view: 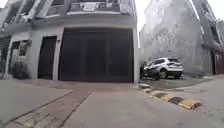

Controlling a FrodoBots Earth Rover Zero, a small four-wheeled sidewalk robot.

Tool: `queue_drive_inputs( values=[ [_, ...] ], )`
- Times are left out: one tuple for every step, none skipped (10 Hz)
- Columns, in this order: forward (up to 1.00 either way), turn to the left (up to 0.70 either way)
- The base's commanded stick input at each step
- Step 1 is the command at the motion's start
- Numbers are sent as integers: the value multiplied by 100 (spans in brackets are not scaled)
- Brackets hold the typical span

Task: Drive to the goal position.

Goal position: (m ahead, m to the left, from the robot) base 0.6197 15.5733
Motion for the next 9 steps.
queue_drive_inputs(
  values=[
    [46, 46],
    [46, 46],
    [46, 46],
    [46, 46],
    [46, 46],
    [46, 46],
    [46, 46],
    [46, 46],
    [46, 46]
  ],
)
